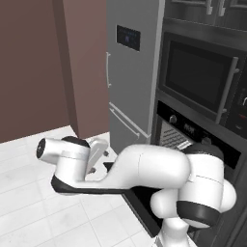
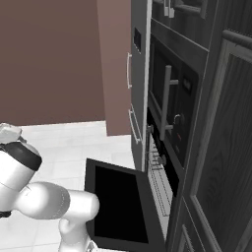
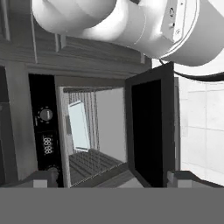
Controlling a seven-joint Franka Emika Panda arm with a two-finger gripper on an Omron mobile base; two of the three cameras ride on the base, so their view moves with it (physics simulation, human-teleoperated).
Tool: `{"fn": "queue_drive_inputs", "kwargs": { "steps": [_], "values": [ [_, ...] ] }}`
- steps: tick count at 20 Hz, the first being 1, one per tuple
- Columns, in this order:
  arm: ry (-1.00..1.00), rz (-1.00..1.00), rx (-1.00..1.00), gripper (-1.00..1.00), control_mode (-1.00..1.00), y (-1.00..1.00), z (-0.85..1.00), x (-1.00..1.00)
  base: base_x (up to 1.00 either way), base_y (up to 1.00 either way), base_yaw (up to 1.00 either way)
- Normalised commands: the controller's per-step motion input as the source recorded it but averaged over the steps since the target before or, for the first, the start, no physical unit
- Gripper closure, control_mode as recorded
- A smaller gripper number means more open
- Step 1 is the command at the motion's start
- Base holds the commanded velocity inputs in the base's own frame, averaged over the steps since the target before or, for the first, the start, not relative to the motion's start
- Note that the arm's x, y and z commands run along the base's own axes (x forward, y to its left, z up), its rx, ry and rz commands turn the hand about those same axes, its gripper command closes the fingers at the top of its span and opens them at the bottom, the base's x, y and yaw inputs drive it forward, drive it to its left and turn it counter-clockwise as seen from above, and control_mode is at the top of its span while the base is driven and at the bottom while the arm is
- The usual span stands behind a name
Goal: Take the baked cake out of the oven and place it on the plate for cooling. Then close the oven door.
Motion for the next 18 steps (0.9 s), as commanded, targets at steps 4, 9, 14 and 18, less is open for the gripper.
{"fn": "queue_drive_inputs", "kwargs": {
  "steps": [4, 9, 14, 18],
  "values": [
    [-0.10, -0.23, 0.00, -1.00, -1.00, 0.00, -0.73, -0.39, 0.00, 0.00, 0.00],
    [-0.19, -0.24, 0.00, -1.00, -1.00, 0.00, -0.78, -0.28, 0.00, 0.00, 0.00],
    [-0.25, -0.27, -0.07, -1.00, -1.00, 0.00, -0.91, -0.04, 0.00, 0.00, 0.00],
    [-0.20, -0.27, -0.11, -1.00, -1.00, 0.00, -0.63, 0.02, 0.00, 0.00, 0.00]
  ]
}}
